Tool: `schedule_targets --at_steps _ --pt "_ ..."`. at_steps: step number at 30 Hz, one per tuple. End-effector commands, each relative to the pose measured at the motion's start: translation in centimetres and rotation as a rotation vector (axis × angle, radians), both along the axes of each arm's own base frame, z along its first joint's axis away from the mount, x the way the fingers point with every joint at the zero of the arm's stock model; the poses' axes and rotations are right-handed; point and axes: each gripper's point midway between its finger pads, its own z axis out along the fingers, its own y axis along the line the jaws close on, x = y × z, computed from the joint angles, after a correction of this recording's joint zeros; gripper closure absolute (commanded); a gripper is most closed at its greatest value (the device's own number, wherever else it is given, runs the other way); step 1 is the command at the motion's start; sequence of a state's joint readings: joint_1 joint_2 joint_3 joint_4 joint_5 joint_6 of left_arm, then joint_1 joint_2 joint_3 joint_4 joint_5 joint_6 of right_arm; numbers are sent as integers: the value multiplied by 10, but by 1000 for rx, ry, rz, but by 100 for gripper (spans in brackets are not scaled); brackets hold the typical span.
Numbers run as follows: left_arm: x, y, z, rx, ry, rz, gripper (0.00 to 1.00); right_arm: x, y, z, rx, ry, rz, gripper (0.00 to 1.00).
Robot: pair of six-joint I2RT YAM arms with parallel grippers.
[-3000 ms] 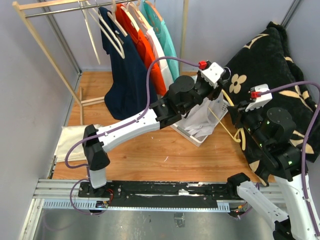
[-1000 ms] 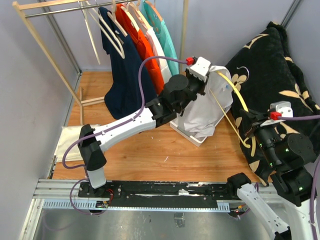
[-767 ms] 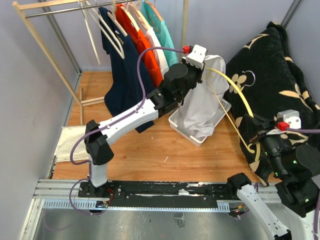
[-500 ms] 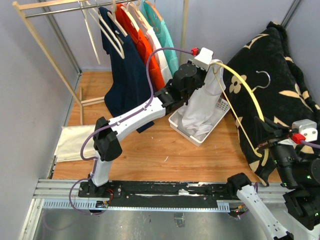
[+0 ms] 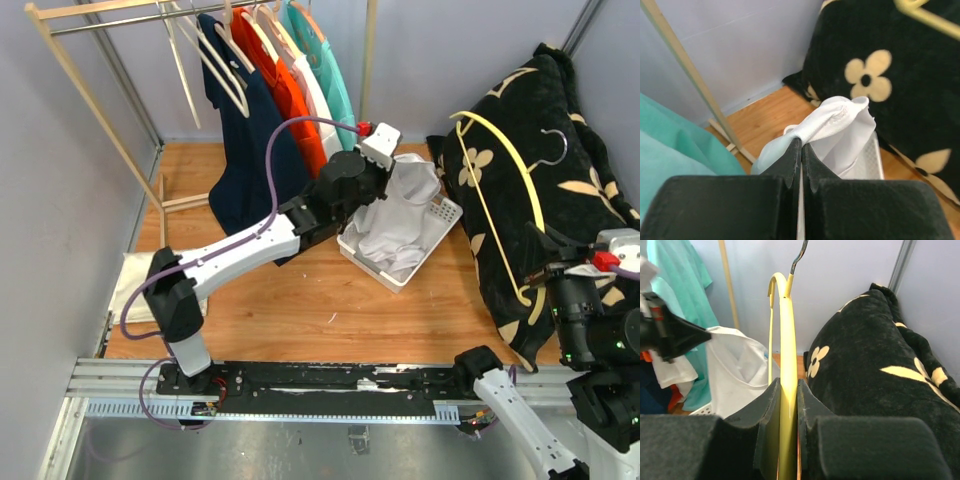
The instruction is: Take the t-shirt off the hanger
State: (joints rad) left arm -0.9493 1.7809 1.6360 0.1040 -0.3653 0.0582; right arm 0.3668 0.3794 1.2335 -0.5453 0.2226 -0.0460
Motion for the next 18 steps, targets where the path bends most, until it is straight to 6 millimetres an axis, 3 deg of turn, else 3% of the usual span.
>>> schedule_targets --at_steps 1,8,11,18 --pt "-50 5 91 -208 -126 -174 100 11 -9 20 49 -48 -70 99" --pt "-89 0 155 -264 -201 -319 100 15 -22 18 84 -48 -150 99" --pt "-91 -2 179 -282 -231 -333 100 14 -26 18 87 -49 -170 99" --pt "-81 -14 209 -272 -270 -326 100 9 -30 19 91 -59 -183 99"
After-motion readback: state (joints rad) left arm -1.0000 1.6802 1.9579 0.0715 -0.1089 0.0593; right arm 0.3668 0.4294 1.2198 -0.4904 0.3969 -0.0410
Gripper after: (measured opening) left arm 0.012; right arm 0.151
